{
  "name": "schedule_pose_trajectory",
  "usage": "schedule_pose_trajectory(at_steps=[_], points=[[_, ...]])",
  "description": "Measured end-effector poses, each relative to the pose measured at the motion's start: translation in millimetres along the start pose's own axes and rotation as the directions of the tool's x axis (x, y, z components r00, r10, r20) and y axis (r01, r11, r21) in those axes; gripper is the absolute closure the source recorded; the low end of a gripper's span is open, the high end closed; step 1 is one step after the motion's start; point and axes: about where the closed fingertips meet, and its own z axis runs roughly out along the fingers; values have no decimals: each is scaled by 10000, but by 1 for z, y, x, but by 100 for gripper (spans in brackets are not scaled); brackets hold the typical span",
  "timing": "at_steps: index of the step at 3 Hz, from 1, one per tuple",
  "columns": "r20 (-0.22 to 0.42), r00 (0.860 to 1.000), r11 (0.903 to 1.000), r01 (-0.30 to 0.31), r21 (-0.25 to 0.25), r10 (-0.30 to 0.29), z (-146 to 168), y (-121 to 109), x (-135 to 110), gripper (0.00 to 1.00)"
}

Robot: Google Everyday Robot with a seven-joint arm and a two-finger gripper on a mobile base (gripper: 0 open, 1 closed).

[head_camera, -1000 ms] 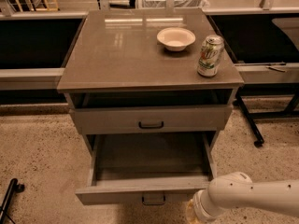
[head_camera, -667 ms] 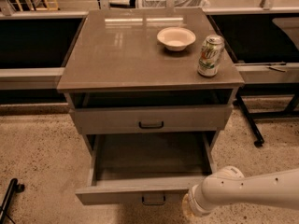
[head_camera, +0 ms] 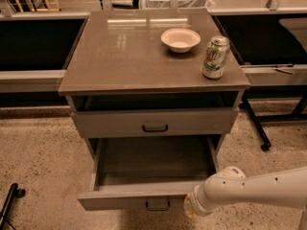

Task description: Close middle drawer

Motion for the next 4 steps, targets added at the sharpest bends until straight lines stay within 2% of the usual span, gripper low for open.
schedule_pose_trajectory(at_steps=[2,3,4], points=[[0,10000,10000,0,0,0,0,0,0,11],[441,9990,9999,101,-2,-100,-3,-12,-2,0],[803,9957,9987,431,276,-452,-13,-35,0,0]])
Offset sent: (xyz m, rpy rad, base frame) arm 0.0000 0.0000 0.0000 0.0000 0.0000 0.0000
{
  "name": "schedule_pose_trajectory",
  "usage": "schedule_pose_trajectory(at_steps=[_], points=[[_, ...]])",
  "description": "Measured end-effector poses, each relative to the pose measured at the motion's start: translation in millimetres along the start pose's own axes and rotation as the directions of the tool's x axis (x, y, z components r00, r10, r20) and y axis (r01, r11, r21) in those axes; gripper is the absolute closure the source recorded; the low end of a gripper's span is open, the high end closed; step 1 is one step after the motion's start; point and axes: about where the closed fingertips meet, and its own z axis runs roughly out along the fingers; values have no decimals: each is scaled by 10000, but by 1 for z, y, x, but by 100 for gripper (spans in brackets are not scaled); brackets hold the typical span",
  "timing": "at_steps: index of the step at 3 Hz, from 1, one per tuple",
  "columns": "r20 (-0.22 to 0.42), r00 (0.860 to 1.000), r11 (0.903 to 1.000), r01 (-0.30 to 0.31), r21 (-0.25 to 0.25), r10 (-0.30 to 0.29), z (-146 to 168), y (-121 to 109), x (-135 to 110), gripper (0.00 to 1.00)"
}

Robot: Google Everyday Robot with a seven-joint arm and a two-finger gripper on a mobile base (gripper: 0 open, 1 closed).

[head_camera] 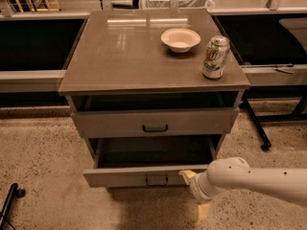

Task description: Close middle drawer

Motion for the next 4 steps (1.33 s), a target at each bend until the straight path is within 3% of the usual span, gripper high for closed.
schedule_pose_trajectory(at_steps=[2,3,4], points=[[864,9957,9976,290,635,-345,-12,-65,19,42],[814,9964,9951,162,979,-243,-10,-98,30,73],[739,9971,9902,53,1395,-157,-10,-123,39,96]])
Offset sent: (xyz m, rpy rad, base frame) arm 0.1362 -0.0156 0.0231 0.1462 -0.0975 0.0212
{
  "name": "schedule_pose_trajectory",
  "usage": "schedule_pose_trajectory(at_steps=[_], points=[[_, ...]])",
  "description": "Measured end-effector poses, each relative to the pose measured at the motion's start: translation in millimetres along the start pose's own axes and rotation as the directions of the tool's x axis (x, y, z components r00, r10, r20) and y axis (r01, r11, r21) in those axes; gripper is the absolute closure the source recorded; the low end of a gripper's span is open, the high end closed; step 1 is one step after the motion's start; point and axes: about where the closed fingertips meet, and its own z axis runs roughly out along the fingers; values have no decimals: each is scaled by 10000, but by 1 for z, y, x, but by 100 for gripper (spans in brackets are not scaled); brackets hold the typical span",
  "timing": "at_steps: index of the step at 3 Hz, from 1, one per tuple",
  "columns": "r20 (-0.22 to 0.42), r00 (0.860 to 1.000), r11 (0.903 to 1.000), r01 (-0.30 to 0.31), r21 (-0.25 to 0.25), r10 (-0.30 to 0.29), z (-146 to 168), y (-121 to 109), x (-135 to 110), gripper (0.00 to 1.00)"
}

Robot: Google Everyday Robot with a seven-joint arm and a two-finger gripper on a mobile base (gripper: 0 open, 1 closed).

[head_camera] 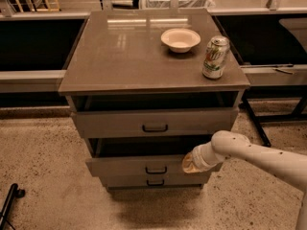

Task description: Close middle drawer

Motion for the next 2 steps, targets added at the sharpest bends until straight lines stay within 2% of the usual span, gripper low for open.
schedule_pose_trajectory(at_steps=[1,2], points=[[-298,9996,9985,26,544,-10,2,-16,6,0],[-655,9978,9939,-8,1102,81,4,-22,12,0]])
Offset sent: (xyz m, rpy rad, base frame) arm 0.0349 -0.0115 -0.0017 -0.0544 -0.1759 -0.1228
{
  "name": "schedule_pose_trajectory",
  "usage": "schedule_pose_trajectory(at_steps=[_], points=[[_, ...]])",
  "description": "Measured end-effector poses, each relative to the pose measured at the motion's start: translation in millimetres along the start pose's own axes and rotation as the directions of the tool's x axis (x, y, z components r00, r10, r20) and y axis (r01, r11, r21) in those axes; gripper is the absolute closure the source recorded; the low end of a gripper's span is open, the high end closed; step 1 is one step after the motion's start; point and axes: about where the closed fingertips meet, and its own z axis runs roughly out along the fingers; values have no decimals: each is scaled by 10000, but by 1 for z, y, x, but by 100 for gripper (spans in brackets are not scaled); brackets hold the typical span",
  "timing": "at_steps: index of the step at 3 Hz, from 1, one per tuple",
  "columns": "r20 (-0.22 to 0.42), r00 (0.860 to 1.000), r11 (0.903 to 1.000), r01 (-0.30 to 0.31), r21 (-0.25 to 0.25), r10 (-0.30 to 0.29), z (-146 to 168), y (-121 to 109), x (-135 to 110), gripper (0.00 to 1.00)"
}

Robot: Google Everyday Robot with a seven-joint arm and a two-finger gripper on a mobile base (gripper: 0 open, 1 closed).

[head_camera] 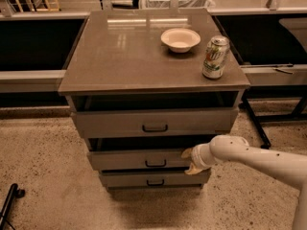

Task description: Close middle drawer

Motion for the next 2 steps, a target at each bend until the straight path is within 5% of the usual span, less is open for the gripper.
schedule_pose_trajectory(at_steps=[1,2], points=[[93,9999,9986,-45,533,40,-1,7,1,0],[94,9999,9986,-47,530,42,-1,7,1,0]])
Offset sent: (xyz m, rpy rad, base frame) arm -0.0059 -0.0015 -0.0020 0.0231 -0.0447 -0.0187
